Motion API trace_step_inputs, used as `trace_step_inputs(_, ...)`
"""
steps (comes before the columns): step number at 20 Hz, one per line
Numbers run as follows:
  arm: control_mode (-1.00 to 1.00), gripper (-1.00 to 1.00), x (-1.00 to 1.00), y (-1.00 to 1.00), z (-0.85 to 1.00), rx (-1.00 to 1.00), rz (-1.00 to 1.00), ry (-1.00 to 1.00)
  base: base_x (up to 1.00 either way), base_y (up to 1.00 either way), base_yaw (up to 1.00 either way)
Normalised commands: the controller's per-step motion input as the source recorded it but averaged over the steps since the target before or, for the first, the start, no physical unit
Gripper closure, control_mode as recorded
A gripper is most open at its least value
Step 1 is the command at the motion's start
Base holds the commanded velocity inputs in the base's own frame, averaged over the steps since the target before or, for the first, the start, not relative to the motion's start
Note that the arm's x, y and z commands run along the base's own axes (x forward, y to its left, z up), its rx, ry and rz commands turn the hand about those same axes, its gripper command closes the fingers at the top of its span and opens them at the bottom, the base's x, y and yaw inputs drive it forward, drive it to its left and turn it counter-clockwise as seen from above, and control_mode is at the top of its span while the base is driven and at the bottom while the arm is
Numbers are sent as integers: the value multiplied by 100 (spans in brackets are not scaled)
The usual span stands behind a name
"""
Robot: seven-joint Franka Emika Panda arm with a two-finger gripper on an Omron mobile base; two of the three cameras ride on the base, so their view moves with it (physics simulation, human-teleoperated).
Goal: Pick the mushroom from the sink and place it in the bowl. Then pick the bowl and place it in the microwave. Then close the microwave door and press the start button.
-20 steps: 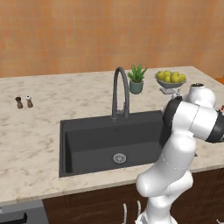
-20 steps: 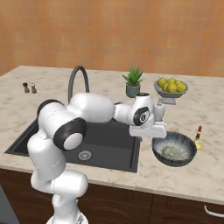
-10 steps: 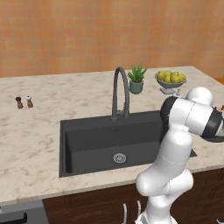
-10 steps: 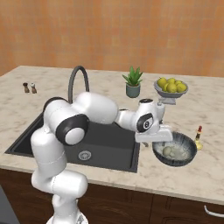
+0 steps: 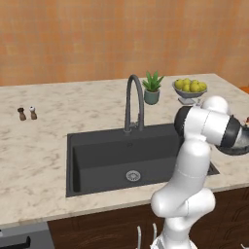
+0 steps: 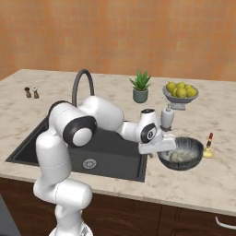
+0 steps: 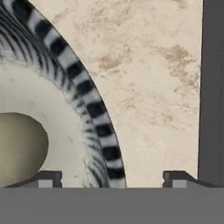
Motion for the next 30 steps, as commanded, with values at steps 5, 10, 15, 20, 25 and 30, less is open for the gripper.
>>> trace_step_inputs(5,-100,100,0,-3,-21,0,3,4,0,0,0)
trace_step_inputs(10,-100,100,-4,-20,0,0,13,0,0,0,0)
trace_step_inputs(15,-100,100,-42,-17,70,0,19,0,0,0,0)
trace_step_inputs(20,-100,100,-72,-1,100,0,18,0,0,0,0)
trace_step_inputs(25,-100,100,-73,3,100,-1,26,1,0,0,0)
trace_step_inputs(30,-100,100,-48,13,100,0,27,4,0,0,0)
